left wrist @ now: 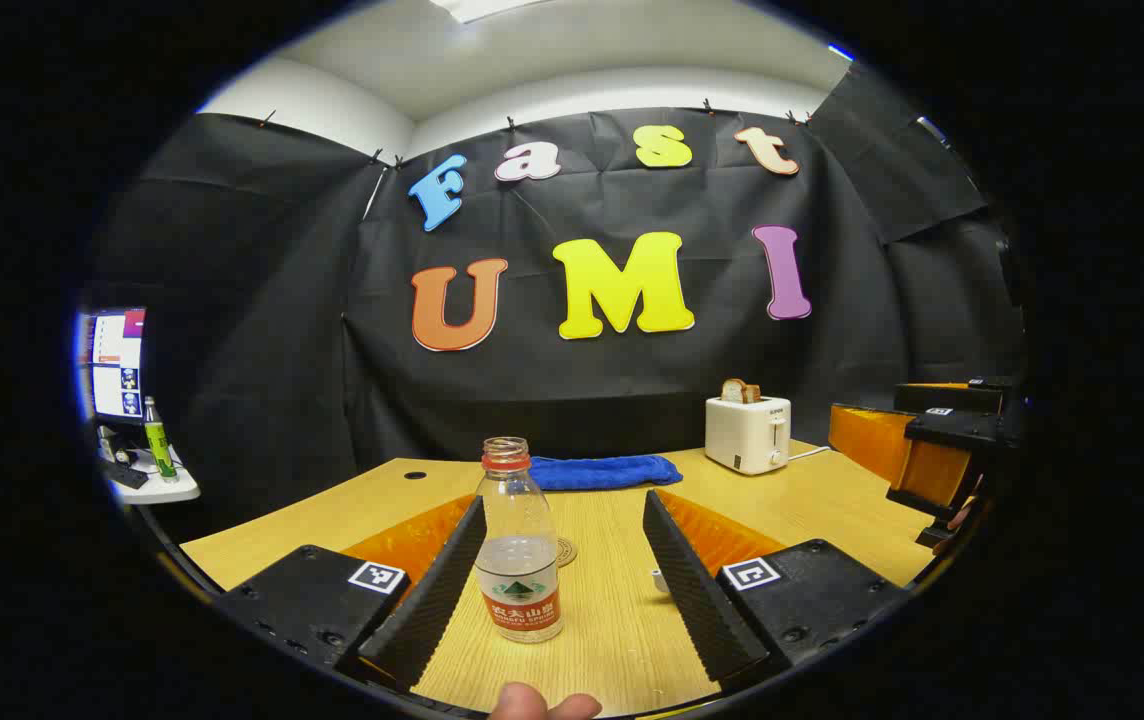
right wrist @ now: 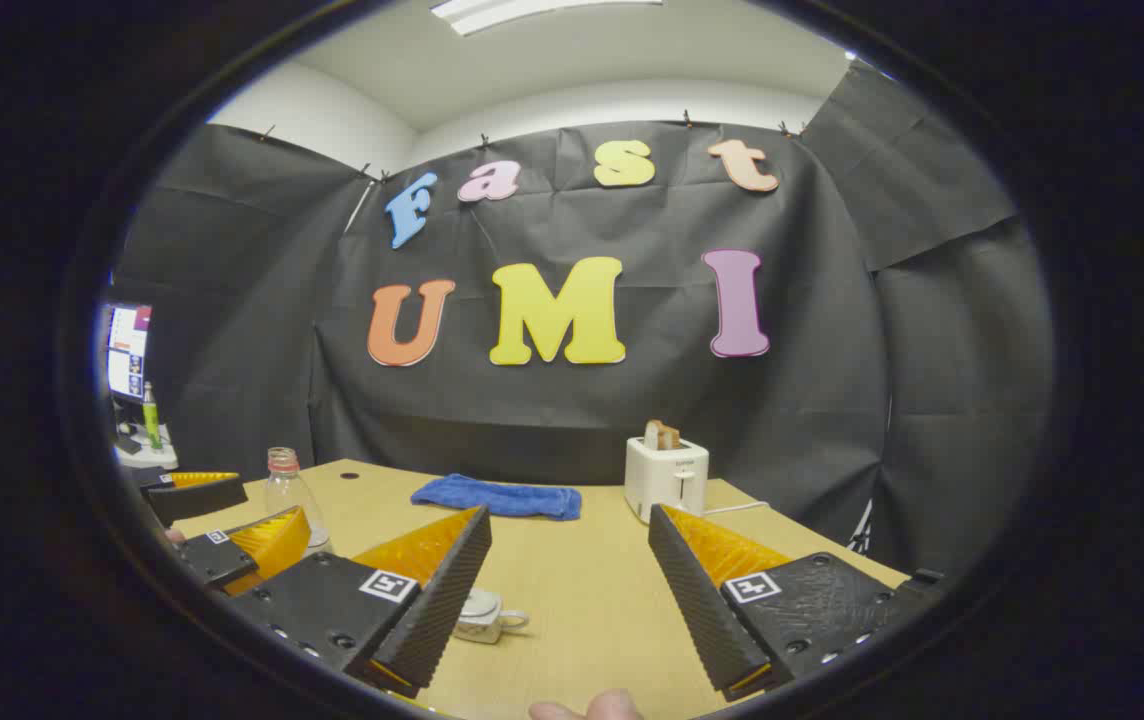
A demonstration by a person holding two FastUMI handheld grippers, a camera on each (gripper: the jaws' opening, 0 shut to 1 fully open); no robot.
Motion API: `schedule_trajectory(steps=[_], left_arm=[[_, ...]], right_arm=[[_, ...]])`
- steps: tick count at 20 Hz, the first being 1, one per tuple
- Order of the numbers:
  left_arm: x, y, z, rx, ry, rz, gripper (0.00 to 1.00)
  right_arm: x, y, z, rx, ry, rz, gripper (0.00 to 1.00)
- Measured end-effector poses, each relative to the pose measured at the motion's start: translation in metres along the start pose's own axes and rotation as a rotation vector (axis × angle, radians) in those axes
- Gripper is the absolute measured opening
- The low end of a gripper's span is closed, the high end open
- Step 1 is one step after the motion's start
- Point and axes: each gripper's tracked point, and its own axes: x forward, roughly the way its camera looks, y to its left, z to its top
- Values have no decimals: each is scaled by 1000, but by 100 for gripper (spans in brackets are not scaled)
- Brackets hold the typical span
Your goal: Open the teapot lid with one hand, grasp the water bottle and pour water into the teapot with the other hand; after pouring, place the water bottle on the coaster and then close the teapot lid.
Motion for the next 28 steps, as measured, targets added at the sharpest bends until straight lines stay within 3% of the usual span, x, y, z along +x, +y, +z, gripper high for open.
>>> schedule_trajectory(steps=[20, 28], left_arm=[[-1, 12, 5, 7, -7, 35, 99], [-2, 31, 9, 5, -8, 69, 99]], right_arm=[[6, 9, -23, -2, 41, 10, 96], [28, 39, -61, -35, 99, 81, 96]])
